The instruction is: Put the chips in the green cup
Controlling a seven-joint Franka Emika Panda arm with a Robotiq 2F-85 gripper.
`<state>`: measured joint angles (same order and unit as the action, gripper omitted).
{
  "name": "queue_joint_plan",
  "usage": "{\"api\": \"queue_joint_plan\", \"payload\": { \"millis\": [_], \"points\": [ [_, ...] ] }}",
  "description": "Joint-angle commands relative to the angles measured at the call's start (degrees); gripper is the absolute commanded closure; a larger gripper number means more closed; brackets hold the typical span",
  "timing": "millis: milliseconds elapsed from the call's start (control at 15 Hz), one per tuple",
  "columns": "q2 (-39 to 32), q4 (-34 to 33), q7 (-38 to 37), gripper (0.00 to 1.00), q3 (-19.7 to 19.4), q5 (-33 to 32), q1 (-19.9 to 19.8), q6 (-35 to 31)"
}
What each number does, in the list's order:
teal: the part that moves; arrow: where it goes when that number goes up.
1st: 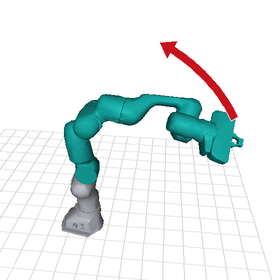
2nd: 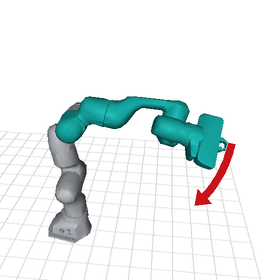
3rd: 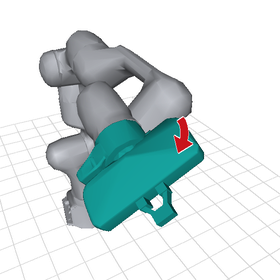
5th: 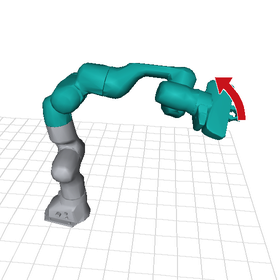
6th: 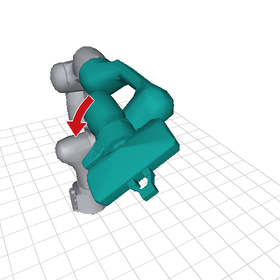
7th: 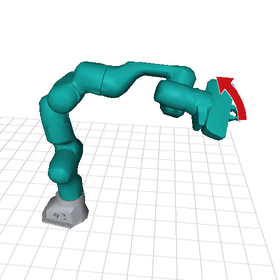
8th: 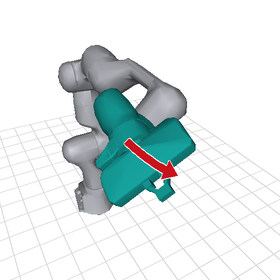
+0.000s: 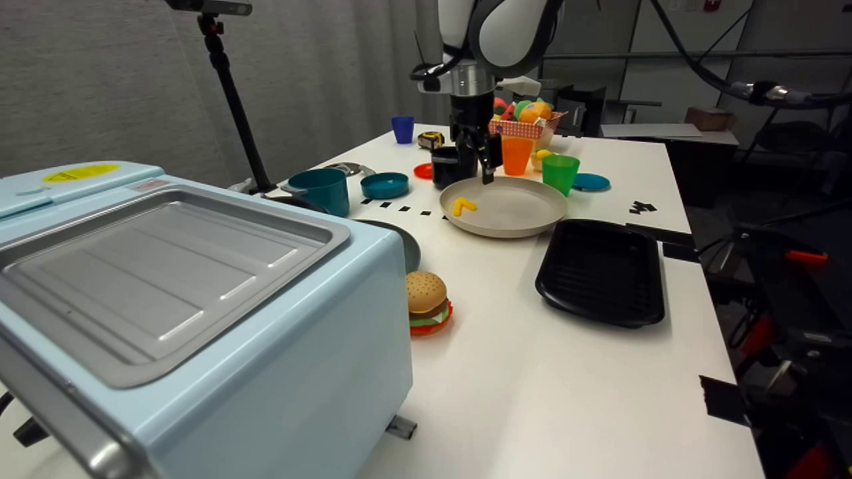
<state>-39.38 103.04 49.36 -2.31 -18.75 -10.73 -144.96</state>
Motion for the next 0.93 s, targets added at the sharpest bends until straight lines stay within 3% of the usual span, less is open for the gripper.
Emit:
{"api": "queue_joint_plan", "payload": {
  "millis": [0,333,400,867],
  "points": [
    [-2.99,-4.38,-5.87,0.00,-0.32,1.89,1.57,1.34],
    [-4.41,-5.25,-16.57,0.00,-0.83,1.13,3.12,0.96],
    [-3.20,-3.36,-13.94,0.00,0.14,0.24,1.91,0.31],
    [-3.66,-3.85,-16.28,0.00,0.11,0.19,2.21,0.32]
  ]
}}
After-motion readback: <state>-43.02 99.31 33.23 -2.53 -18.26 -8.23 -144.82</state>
